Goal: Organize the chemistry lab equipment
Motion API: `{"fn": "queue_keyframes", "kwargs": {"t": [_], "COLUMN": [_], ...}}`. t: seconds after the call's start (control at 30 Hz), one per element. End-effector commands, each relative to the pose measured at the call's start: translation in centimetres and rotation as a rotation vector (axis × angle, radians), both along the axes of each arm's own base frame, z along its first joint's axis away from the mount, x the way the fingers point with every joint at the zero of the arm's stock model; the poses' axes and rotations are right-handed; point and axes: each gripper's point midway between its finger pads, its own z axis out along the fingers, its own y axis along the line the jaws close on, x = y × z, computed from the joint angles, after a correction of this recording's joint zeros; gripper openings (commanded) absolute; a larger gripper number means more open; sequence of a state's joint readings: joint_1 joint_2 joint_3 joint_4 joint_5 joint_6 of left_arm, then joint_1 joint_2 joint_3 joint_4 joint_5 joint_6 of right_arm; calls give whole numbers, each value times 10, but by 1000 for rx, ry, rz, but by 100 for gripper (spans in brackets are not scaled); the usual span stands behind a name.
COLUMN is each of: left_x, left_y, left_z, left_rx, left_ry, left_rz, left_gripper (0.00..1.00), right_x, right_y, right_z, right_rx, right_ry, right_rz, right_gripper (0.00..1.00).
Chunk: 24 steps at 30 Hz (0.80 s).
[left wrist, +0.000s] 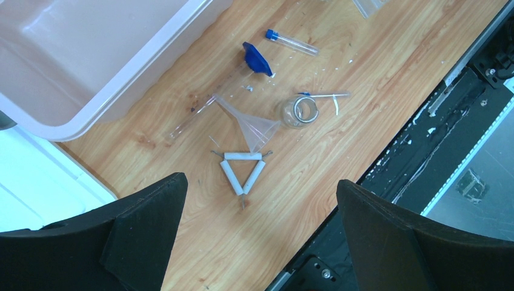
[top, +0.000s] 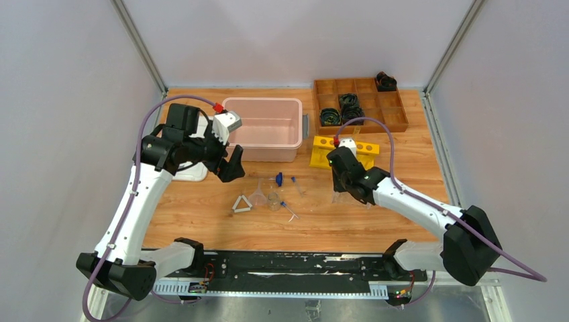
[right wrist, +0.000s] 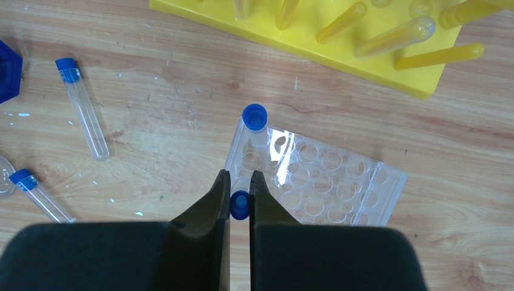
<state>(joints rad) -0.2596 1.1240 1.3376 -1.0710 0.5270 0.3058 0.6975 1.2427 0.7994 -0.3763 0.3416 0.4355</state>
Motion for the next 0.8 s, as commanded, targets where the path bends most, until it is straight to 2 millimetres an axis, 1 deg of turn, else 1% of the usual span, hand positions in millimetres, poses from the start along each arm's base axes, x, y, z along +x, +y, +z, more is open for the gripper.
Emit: {"fn": "queue_keyframes", "kwargs": {"t": [0.0, 0.17, 0.2, 0.23, 0.27, 0.3, 0.33, 0.37, 0.43, 0.5, 0.6, 0.63, 0.7, 0.77], "left_x": [0, 1, 1, 1, 1, 0, 0, -1, -2, -3, -4, -4, -3, -2], "left_y": [-1, -1, -1, -1, -1, -1, -2, -2, -3, -5, -6, -6, -5, -4], "left_z": [8, 9, 9, 10, 11, 12, 13, 13, 15, 17, 19, 19, 19, 19], "left_rx": [-8, -4, -3, -2, -3, -6, -9, -12, -18, -28, -36, -36, -31, -26], "left_ry": [-37, -45, -47, -50, -52, -56, -61, -63, -66, -68, -70, -71, -69, -74], "left_rz": [-9, -9, -8, -10, -11, -15, -20, -25, -30, -40, -47, -44, -36, -33], "left_gripper": [100, 100, 100, 100, 100, 100, 100, 100, 100, 100, 100, 100, 100, 100], "right_x": [6, 5, 5, 4, 3, 2, 2, 2, 2, 3, 3, 3, 2, 0], "right_y": [-7, -4, -3, -4, -3, -3, -3, -3, -3, -3, 2, 5, 16, 31], "right_z": [-2, -1, 0, 2, 5, 9, 13, 19, 32, 47, 68, 75, 83, 84], "right_rx": [-21, -10, -5, 2, 12, 24, 35, 44, 64, 83, 122, 146, 187, 213], "right_ry": [-24, -20, -21, -24, -30, -41, -55, -69, -103, -132, -158, -167, -168, -147], "right_rz": [-19, -4, 1, 0, 2, 6, 11, 17, 21, 21, 30, 34, 56, 85], "right_gripper": [0, 1, 6, 15, 20, 30, 36, 41, 47, 50, 50, 49, 47, 45]}}
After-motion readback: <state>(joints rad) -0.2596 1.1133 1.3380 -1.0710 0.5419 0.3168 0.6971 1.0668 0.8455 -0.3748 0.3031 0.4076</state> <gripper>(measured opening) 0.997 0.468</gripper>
